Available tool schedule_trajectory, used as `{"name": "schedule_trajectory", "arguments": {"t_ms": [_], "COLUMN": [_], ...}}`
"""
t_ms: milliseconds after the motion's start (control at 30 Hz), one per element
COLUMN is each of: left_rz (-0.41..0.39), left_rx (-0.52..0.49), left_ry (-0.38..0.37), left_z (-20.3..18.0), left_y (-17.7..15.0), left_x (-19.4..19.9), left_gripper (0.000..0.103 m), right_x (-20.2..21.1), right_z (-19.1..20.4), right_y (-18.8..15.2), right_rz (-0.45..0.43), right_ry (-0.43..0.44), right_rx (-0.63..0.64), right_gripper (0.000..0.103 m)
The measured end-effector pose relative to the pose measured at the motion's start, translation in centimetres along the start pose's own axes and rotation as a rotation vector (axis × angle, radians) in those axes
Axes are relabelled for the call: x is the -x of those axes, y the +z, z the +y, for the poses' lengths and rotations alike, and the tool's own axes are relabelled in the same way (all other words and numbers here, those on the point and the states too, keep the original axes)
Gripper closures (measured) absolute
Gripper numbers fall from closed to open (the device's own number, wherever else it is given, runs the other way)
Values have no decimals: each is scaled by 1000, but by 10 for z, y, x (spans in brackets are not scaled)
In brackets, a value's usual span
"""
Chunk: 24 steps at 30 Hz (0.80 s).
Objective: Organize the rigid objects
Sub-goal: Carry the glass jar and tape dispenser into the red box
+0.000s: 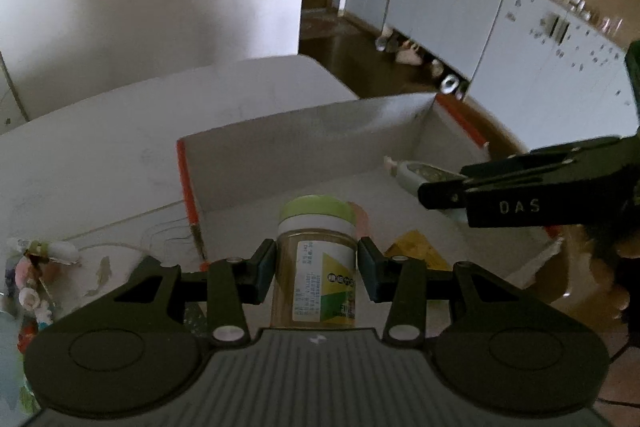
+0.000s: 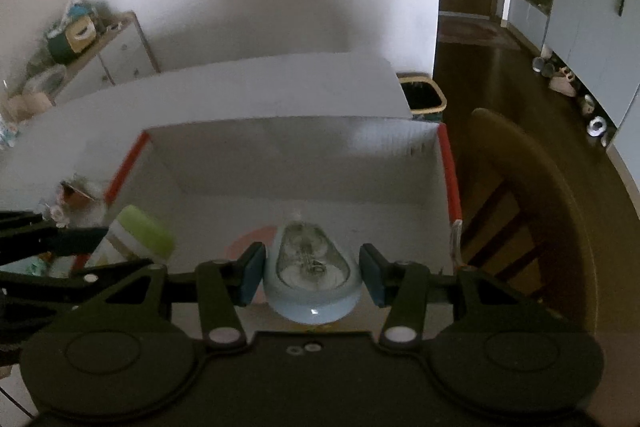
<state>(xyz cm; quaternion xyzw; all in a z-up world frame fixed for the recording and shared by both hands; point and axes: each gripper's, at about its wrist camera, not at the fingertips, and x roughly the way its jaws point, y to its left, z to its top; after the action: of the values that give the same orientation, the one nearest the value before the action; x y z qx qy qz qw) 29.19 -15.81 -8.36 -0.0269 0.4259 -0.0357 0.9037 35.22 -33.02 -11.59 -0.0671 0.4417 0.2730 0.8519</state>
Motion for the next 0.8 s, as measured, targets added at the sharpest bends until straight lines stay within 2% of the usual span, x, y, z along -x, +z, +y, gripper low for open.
{"name": "schedule_trajectory", "arguments": {"t_ms": [167,433,600,800], "left_rz": [52,160,184,239], "left_rx": [-23,10,-21,-40], "left_ry": [77,167,226,235], "left_z": [-11,-6,-13,-22], "left_y": [5,18,24,28], "left_x": [-29,-72,-85,-100], "left_gripper": [60,60,60,60], "right_x": [-18,-32,-37,-38], "right_z": [-1,4,5,2], "right_y": [0,-5,-10,-13], "right_rz": [35,82,111,143], "right_ry": [-8,9,18,33], "right_rx": [52,126,170,186], "right_gripper": [53,53,53,53]}}
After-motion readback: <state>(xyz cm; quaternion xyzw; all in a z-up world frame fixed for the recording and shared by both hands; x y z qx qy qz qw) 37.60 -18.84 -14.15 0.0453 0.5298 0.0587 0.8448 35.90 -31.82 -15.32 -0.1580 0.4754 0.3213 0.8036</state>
